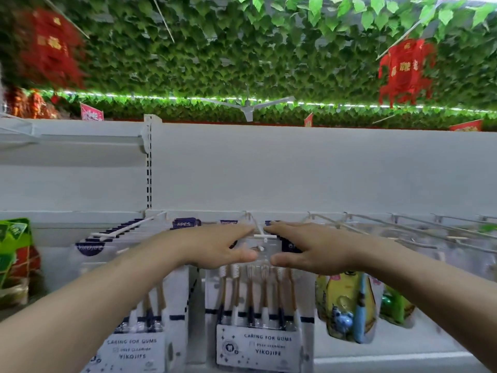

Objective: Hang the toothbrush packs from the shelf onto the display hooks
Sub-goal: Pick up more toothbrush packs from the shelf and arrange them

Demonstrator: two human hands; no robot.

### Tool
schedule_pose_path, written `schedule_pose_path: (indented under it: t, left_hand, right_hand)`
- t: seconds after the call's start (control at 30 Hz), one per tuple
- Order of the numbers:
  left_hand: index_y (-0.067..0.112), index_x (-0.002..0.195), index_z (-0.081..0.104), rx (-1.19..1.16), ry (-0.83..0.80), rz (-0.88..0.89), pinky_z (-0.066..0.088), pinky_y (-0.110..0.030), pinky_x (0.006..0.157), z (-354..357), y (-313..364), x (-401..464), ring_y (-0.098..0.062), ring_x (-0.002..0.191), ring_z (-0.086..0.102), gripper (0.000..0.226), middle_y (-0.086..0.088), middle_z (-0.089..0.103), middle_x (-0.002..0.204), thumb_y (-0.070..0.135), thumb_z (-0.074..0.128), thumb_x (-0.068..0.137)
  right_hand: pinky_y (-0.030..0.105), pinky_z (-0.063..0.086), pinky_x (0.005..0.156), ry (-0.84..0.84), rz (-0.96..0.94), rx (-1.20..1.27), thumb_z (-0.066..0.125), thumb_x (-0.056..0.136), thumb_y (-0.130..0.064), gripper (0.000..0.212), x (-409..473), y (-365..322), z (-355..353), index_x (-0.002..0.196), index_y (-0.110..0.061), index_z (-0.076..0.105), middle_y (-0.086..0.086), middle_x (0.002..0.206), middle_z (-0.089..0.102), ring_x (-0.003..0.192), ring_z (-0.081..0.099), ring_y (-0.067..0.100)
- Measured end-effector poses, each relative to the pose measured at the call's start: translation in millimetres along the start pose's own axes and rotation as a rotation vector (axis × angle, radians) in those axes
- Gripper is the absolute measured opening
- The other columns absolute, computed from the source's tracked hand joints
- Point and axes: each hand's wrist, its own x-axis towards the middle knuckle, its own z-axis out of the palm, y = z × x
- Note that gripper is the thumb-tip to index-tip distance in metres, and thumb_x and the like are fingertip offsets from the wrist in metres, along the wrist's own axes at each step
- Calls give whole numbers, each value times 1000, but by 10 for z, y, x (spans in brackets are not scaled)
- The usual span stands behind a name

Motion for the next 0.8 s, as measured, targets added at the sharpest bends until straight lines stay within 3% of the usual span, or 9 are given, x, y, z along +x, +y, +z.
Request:
schedule_pose_path:
  t: [0.2, 0.37, 0.57, 0.8]
  left_hand:
    - [38, 156, 15, 2, 69, -45, 30, -31, 116, 96, 32, -31, -8, 140, 36, 72, 13, 32, 158, 57, 49, 95]
    - [39, 155, 14, 39, 81, -74, 28, -32, 118, 125, 42, -29, -11, 143, 32, 70, 13, 30, 159, 53, 50, 97]
    - [29, 158, 7, 108, 62, -113, 13, -34, 124, 147, 46, -19, -12, 151, 13, 67, 8, 11, 165, 47, 39, 103]
    - [29, 158, 2, 150, 55, -118, 7, -32, 122, 125, 99, -21, -13, 152, 6, 64, 8, 3, 166, 44, 34, 104]
  right_hand:
    - [19, 12, 117, 27, -56, -77, 41, 101, -56, 72, 101, 110, 145, 160, -26, 13, -3, 167, 15, 152, 15, 10]
    - [18, 10, 115, 50, -73, -42, 41, 98, -60, 76, 151, 145, 207, 160, -27, 13, -6, 167, 15, 152, 13, 8]
    - [19, 3, 119, 34, -64, 10, 30, 79, -78, 99, 201, 171, 270, 161, -28, 8, -6, 168, 7, 153, 6, 7]
    - [13, -4, 112, 42, -51, -20, 38, 94, -66, 84, 211, 168, 290, 161, -26, 5, -6, 168, 2, 153, 1, 5]
